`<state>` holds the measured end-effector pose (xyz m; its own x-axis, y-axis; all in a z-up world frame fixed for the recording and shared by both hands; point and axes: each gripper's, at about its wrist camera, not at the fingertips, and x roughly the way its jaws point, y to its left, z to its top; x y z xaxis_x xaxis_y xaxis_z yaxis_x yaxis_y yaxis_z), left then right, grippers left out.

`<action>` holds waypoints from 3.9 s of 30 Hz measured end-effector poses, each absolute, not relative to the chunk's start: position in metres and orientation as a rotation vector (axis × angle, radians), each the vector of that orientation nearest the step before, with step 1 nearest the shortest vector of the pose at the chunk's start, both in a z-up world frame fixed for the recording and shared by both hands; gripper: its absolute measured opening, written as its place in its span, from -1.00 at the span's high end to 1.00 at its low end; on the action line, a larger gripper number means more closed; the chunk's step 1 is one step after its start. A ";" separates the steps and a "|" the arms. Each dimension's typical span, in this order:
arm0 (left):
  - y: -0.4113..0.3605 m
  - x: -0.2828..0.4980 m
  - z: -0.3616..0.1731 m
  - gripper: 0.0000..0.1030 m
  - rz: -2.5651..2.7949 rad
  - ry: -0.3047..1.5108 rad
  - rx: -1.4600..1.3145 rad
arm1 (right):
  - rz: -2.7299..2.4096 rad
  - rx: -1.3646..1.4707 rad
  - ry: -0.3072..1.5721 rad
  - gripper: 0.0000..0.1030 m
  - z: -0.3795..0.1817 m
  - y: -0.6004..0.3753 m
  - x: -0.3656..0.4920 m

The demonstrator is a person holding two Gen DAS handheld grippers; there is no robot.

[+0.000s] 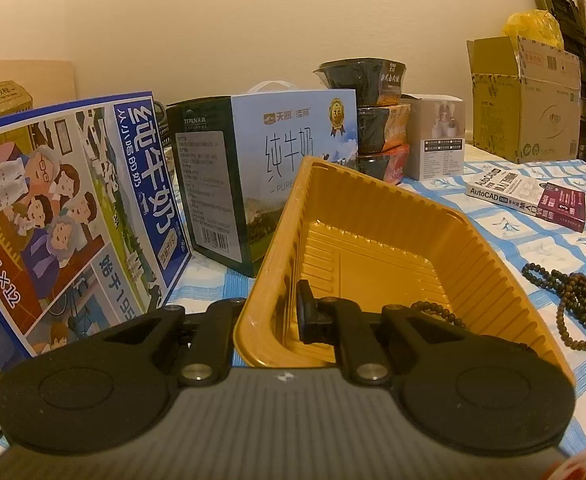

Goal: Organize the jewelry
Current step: 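Grasp a brown bead strand from the pile with the right tool, then raise the long brown bead strand high above the pile with the right tool, then lower the brown bead strand into the tray and open the right tool, then reach the right tool back toward the green bead strand on the pile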

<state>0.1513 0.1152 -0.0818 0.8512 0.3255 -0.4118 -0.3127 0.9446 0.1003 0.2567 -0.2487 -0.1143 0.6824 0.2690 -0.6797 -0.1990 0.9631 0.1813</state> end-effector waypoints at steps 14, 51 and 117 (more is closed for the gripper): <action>0.116 0.152 -0.082 0.77 0.335 0.439 0.029 | 0.282 0.012 0.827 0.86 -0.132 -0.230 0.280; 0.113 0.152 -0.081 0.78 0.328 0.433 0.031 | 0.530 0.092 0.426 0.87 0.060 -0.219 0.223; 0.110 0.145 -0.079 0.78 0.314 0.431 0.018 | 0.663 0.169 0.673 0.38 -0.007 -0.139 0.243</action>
